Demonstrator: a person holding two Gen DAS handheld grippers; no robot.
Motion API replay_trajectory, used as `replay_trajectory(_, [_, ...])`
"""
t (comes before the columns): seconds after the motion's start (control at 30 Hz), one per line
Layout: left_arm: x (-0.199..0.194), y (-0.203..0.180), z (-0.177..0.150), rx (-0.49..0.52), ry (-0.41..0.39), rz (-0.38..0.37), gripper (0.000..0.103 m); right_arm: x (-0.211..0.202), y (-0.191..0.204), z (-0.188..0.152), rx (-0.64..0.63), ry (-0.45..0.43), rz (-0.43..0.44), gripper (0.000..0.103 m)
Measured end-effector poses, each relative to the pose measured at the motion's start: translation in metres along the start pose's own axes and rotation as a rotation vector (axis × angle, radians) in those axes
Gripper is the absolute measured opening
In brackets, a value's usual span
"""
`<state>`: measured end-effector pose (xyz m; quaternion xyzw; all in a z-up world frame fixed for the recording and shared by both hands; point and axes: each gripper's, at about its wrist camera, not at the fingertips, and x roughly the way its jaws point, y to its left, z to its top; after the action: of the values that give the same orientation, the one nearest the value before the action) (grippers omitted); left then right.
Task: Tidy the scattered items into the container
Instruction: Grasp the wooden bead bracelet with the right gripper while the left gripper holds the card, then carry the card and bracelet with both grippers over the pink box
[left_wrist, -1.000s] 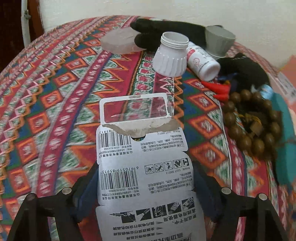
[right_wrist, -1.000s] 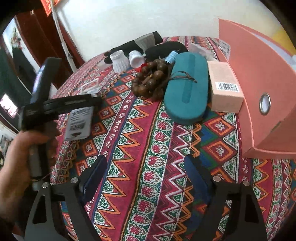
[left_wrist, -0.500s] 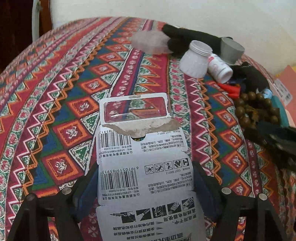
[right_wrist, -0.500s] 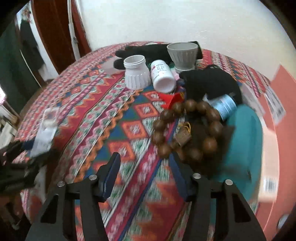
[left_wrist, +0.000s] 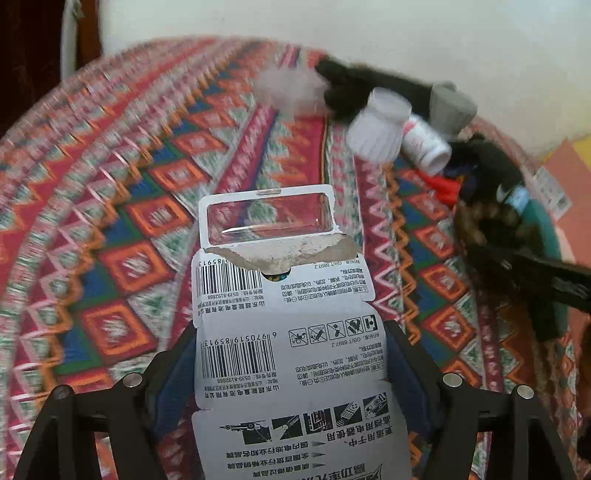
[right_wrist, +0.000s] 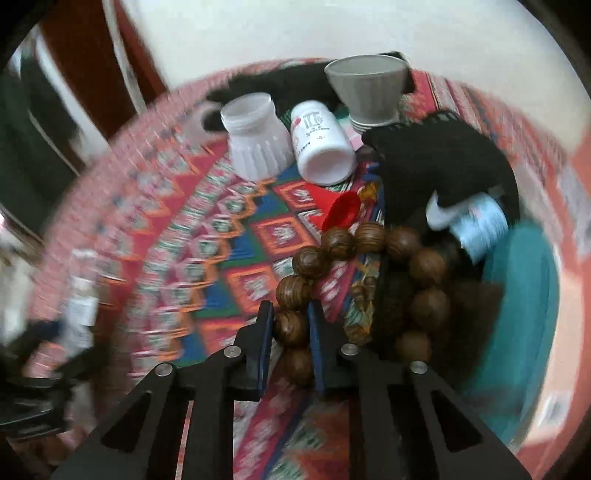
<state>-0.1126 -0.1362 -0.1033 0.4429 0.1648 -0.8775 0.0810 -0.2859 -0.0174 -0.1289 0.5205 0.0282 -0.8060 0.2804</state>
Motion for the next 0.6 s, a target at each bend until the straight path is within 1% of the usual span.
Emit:
replay_trajectory(0.1, [-0.044,0.005,0.002,-0.026,-0.083,-0.019,0.078,-0.044,0.008,-0.016,0.023,-0.080,0.098,0.020])
replay_trajectory(0.2, [-0.103,0.018,-0.009,-0.084,-0.167,-0.048,0.078,-0.093,0.032,-0.033,-0.002,-0.151,0.186,0.020])
replay_trajectory(0.3, [-0.155,0.030,-0.032,-0.112,-0.223,-0.049,0.078,-0.136,0.071,-0.051,-0.058,-0.201,0.338,0.019])
replay_trajectory(0.37, [-0.193,0.041,-0.049,-0.122,-0.260,-0.037,0.078,-0.156,0.103,-0.059,-0.100,-0.219,0.419,0.019])
replay_trajectory(0.4, [-0.210,0.046,-0.056,-0.123,-0.278,-0.019,0.078,-0.168,0.121,-0.065,-0.128,-0.229,0.463,0.019])
replay_trajectory(0.5, [-0.259,0.060,-0.081,-0.116,-0.329,0.078,0.078,-0.199,0.177,-0.085,-0.251,-0.258,0.516,0.019])
replay_trajectory(0.6, [-0.297,0.071,-0.104,-0.109,-0.364,0.172,0.078,-0.230,0.226,-0.109,-0.382,-0.295,0.484,0.020])
